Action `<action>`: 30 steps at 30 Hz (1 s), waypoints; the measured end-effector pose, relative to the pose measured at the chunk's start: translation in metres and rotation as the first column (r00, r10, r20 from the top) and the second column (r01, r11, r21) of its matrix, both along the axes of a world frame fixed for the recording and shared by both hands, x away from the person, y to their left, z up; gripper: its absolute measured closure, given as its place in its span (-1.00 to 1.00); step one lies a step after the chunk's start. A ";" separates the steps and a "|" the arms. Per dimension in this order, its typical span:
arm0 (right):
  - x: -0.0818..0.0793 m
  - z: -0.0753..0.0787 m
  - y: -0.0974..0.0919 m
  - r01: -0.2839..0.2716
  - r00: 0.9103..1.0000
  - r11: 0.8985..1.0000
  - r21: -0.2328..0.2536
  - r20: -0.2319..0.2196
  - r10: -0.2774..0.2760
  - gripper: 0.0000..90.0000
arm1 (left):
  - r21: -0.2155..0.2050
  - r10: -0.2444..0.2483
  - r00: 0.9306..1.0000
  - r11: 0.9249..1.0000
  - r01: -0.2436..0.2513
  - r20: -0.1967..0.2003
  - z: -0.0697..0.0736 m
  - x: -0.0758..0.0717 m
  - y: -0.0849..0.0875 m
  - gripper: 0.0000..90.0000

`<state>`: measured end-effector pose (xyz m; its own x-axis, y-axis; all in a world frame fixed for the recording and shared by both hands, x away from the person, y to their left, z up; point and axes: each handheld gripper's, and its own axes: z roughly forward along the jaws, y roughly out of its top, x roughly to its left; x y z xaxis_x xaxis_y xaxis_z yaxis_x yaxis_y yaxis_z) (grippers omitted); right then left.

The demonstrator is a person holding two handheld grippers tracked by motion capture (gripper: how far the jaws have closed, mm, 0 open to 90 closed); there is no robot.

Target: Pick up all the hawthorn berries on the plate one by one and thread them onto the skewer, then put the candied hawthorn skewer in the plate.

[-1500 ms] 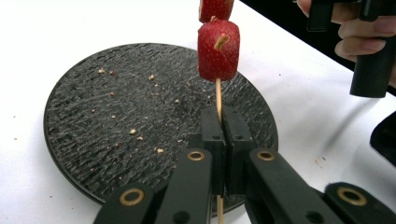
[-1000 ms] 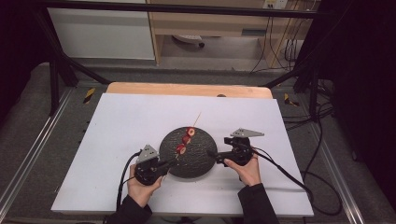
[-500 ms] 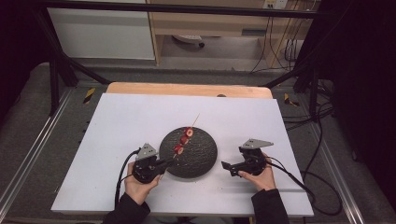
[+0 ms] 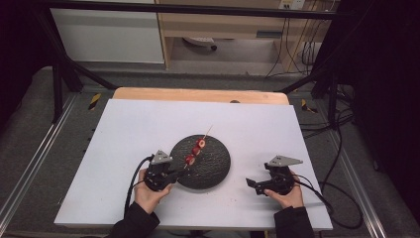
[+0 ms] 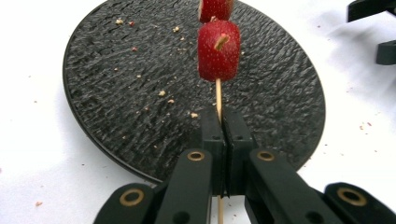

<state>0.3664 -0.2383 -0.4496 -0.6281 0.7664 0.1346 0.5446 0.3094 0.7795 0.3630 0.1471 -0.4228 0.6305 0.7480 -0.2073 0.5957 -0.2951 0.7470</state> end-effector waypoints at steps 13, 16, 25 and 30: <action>-0.007 -0.001 -0.005 -0.002 1.000 1.000 -0.005 -0.016 0.002 -0.97 | 0.080 0.017 0.999 0.997 -0.013 -0.049 -0.005 0.007 -0.009 0.97; -0.007 -0.001 -0.004 0.000 1.000 1.000 -0.003 -0.016 0.000 -0.97 | 0.095 0.023 0.998 0.995 -0.017 -0.061 -0.006 0.008 -0.012 0.97; -0.008 -0.001 -0.009 0.007 1.000 1.000 0.012 -0.013 -0.007 -0.97 | 0.155 0.040 0.996 0.988 -0.028 -0.074 -0.007 0.011 -0.022 0.96; -0.008 -0.001 -0.010 0.009 1.000 1.000 0.015 -0.010 -0.009 -0.97 | 0.161 0.042 0.997 0.986 -0.030 -0.069 -0.008 0.011 -0.026 0.95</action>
